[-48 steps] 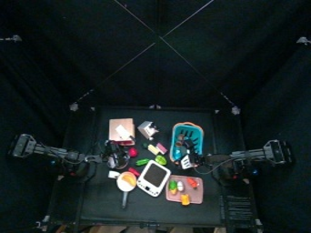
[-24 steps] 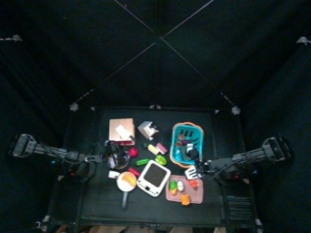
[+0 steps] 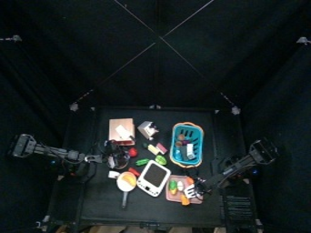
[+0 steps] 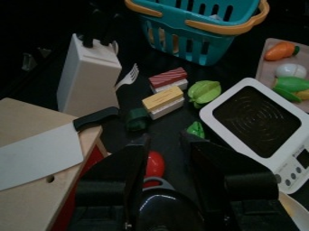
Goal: Grab squash
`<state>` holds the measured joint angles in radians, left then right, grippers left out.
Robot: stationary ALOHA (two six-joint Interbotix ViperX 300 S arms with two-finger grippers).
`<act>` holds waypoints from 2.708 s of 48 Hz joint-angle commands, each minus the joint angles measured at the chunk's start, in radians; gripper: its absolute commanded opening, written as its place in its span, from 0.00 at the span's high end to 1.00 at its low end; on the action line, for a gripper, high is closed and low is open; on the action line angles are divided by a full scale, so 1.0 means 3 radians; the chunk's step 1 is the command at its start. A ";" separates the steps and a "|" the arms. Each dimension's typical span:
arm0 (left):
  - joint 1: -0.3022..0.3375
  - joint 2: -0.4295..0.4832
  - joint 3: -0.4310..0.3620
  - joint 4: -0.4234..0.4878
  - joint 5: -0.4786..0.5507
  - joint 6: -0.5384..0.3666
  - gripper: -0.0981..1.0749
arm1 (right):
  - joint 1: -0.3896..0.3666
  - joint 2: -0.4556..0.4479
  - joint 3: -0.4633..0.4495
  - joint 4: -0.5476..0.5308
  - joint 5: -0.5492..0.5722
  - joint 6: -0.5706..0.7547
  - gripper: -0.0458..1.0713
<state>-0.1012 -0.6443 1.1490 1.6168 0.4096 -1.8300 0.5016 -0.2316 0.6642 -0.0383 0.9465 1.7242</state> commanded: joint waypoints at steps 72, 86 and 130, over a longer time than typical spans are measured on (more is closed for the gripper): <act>0.0026 0.0000 0.0000 0.0000 0.0000 0.0000 0.28 | -0.0066 0.0435 -0.0056 -0.0276 -0.0537 0.0056 0.13; 0.0026 0.0000 0.0005 -0.0005 0.0000 0.0000 0.28 | 0.0061 0.0516 -0.0020 -0.0046 -0.0767 0.0066 0.13; 0.0026 -0.0005 0.0020 -0.0015 0.0000 0.0000 0.28 | 0.0072 0.0808 -0.0097 0.0153 -0.0757 0.0046 0.18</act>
<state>-0.0936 -0.6443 1.1658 1.6091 0.4080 -1.8300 0.5231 0.0399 0.6565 0.0077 0.6995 1.7411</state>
